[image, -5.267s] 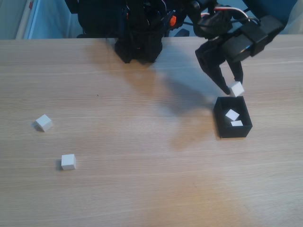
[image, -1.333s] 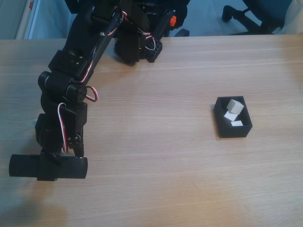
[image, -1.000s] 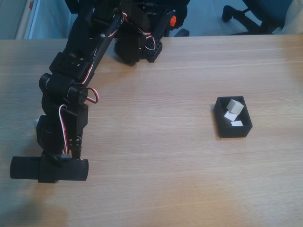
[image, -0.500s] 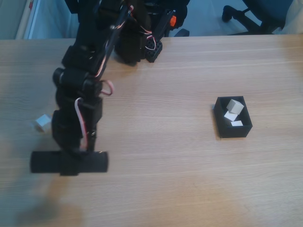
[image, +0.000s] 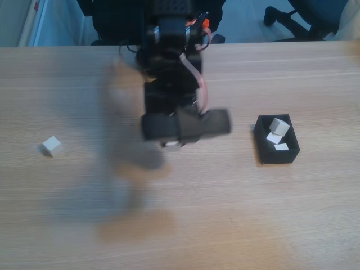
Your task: Pick blocks and place them in the box.
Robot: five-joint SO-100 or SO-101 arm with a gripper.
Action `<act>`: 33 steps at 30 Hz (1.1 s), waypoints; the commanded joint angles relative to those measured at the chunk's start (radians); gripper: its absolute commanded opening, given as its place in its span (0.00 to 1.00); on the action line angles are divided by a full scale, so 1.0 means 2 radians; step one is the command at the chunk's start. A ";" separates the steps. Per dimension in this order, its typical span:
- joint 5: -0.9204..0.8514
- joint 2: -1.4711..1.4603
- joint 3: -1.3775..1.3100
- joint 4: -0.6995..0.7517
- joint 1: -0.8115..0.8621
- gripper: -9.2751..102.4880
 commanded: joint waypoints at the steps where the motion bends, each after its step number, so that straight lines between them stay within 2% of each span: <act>1: 0.049 0.066 0.016 0.008 -0.057 0.08; 10: 0.194 0.106 0.035 -0.005 -0.196 0.09; 20: 0.299 0.082 0.018 -0.036 -0.290 0.10; 25: 0.328 0.048 0.007 -0.054 -0.312 0.10; 33: 0.322 -0.003 -0.012 -0.095 -0.318 0.12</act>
